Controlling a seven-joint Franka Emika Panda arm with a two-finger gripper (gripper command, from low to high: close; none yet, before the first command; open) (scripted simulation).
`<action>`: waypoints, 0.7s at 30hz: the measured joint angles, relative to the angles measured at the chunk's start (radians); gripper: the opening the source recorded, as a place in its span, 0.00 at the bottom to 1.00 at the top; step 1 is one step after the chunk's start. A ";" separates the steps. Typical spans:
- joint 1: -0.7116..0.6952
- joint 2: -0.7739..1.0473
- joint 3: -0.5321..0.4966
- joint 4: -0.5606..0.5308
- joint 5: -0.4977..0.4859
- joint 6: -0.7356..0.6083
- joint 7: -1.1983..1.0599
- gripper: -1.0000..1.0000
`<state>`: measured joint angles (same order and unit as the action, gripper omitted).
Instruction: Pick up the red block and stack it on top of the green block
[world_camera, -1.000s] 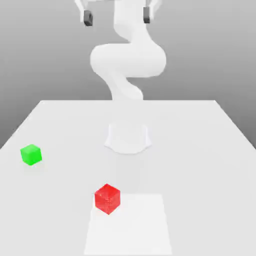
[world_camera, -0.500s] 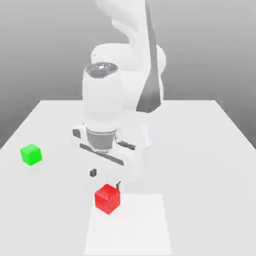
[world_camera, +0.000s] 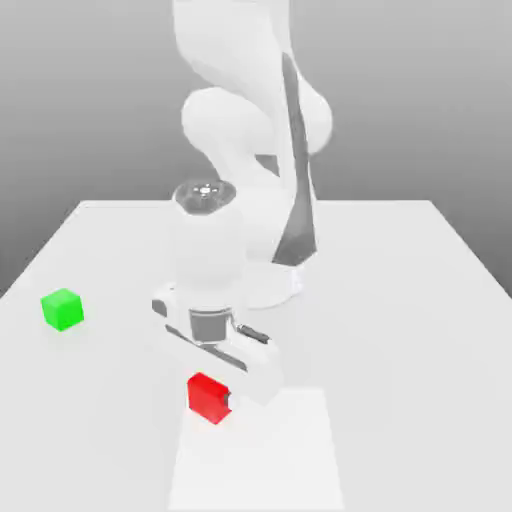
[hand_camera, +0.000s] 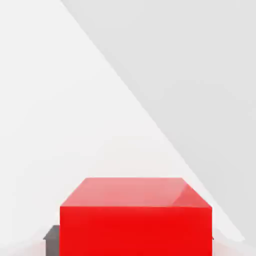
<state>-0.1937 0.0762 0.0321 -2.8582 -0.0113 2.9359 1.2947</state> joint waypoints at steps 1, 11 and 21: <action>0.000 -0.035 0.002 -0.005 0.006 -0.030 -0.005 0.00; -0.267 -0.191 -0.181 -0.003 -0.060 -0.181 0.111 0.00; -0.639 -0.255 -0.452 0.021 -0.152 -0.264 0.277 0.00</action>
<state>-0.8329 -0.1784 -0.4199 -2.8375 -0.1633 2.6721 1.5713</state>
